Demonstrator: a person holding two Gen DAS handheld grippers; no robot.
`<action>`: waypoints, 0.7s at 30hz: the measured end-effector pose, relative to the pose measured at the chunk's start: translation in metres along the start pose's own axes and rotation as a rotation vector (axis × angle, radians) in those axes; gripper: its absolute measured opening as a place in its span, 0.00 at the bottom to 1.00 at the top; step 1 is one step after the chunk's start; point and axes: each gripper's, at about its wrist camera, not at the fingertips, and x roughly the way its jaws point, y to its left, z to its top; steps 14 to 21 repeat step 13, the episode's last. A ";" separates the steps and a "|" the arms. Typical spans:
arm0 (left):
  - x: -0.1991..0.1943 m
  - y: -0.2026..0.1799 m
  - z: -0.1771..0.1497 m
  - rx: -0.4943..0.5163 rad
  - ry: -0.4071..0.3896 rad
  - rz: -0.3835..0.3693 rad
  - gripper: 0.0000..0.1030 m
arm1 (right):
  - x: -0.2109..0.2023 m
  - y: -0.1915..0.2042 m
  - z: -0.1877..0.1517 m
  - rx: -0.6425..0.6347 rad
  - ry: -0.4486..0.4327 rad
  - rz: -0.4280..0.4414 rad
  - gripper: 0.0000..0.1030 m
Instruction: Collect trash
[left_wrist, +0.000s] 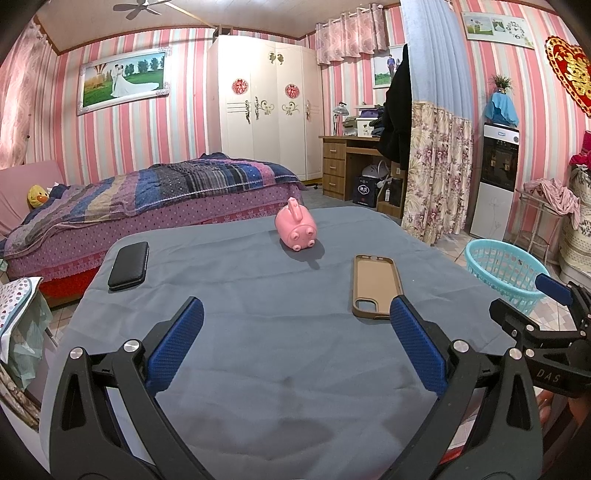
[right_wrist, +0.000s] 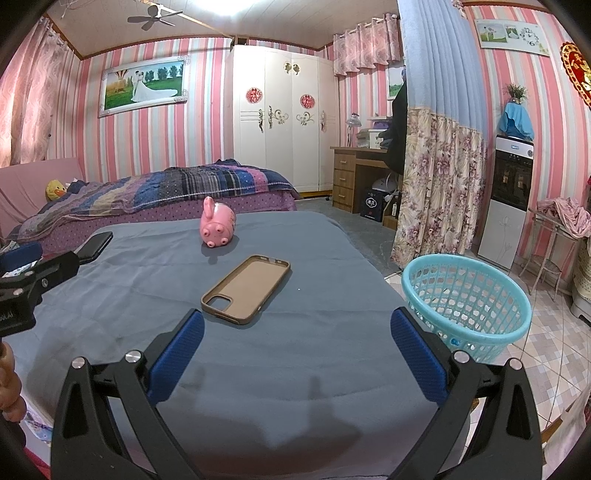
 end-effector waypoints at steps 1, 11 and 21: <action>-0.001 -0.001 0.000 0.000 0.000 0.000 0.95 | 0.000 0.001 0.000 0.000 0.001 0.001 0.96; -0.001 0.001 0.002 0.019 -0.016 -0.016 0.95 | 0.000 0.001 0.000 -0.001 0.003 0.001 0.96; 0.001 0.002 0.002 0.022 -0.014 -0.017 0.95 | 0.000 0.001 -0.001 0.000 0.006 0.001 0.96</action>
